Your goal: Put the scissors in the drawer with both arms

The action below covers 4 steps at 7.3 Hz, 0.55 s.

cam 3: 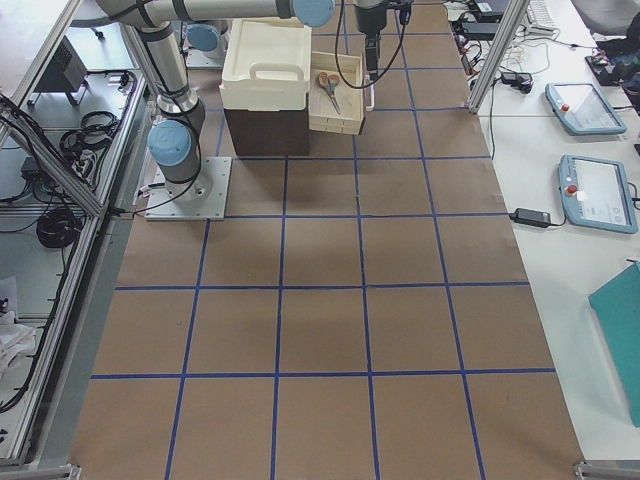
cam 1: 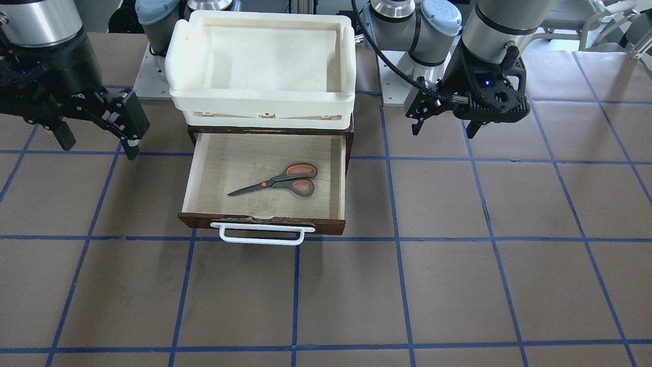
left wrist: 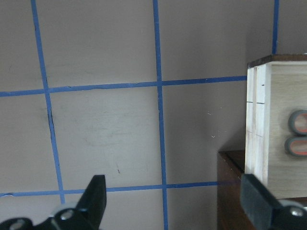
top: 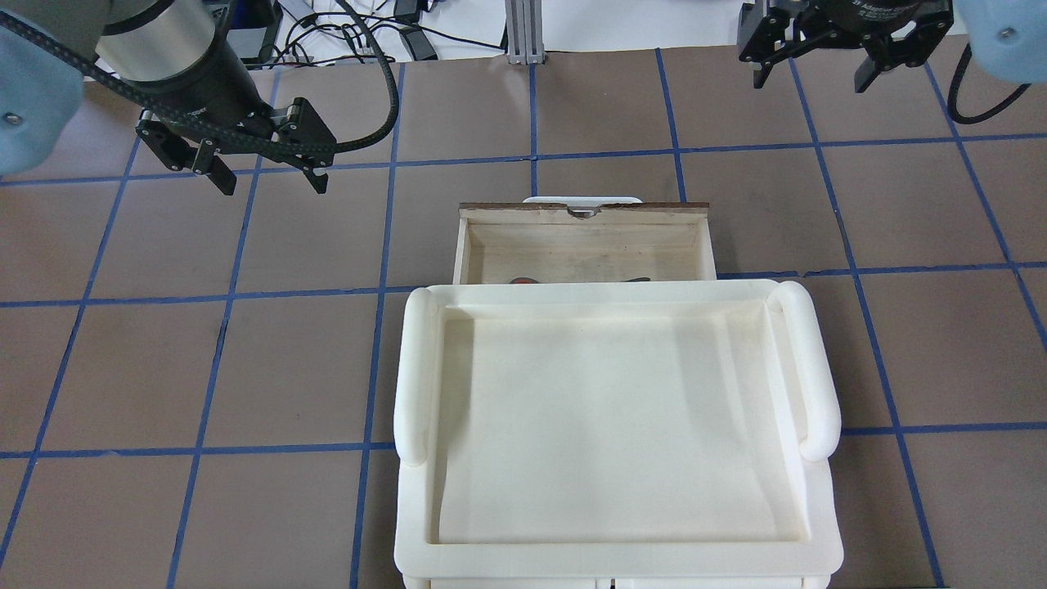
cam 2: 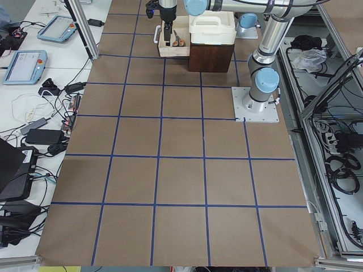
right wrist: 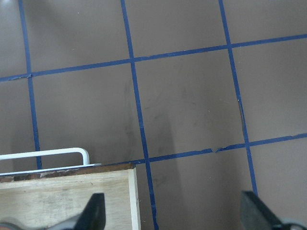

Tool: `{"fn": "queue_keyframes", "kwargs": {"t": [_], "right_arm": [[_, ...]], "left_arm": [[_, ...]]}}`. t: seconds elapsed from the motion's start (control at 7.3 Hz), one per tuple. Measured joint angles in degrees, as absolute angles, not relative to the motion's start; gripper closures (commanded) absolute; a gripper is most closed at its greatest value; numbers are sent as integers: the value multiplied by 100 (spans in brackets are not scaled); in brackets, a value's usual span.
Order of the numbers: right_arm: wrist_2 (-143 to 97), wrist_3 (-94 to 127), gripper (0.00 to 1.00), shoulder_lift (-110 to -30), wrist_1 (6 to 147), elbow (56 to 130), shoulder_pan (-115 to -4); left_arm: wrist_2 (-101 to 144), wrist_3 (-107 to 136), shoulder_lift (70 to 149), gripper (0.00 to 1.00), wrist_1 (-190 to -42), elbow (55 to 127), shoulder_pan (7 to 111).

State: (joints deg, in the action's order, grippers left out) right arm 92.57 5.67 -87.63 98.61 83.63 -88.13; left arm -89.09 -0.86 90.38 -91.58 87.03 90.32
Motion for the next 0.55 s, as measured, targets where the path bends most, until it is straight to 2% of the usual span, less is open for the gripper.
{"fn": "queue_keyframes", "kwargs": {"t": [0.55], "right_arm": [[9147,525,0,-8876,9554,8413,-8811]], "left_arm": [[-8928,24,8965,0,-9326,8755,9037]]}}
